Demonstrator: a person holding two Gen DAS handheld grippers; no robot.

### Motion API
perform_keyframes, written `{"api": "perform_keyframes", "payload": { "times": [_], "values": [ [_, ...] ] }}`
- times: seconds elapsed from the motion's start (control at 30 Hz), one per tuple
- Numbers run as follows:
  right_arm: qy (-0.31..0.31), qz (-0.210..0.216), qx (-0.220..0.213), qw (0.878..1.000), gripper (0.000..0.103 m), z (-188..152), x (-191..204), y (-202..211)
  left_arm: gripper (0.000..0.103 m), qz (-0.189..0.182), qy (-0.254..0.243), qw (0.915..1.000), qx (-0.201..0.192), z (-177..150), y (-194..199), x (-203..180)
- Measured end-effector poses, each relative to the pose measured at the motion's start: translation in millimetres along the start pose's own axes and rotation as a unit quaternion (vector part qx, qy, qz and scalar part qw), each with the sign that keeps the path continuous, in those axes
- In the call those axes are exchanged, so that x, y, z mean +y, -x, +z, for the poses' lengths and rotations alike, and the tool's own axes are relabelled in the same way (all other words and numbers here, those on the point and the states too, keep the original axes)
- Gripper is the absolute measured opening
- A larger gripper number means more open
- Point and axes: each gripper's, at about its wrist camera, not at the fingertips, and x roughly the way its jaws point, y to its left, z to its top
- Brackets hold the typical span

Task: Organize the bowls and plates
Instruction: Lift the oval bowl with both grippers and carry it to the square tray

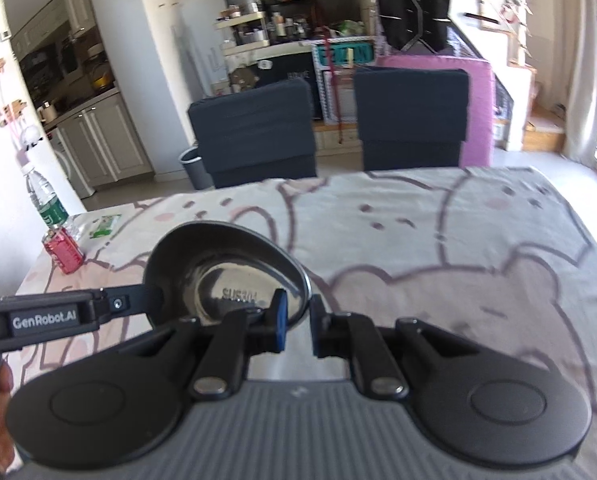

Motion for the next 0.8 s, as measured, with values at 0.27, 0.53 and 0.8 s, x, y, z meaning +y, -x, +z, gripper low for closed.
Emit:
{"api": "perform_keyframes", "payload": {
  "times": [0.27,0.53,0.8],
  "values": [
    [-0.023,-0.04,0.008,0.999,0.014,-42.4,-45.6,42.0,0.005,-0.036,-0.036,0.9981,0.033,-25.0,-20.5,-43.5],
    [-0.021,-0.073,0.049,0.996,0.014,-69.8,-80.8,51.4,0.005,-0.044,-0.079,0.9925,0.082,-46.8,-47.7,-78.2],
    [-0.016,-0.084,0.116,0.99,0.014,-98.2,-103.8,39.5,0.005,-0.042,-0.118,0.9844,0.124,-63.1,-67.2,-97.8]
  ]
}}
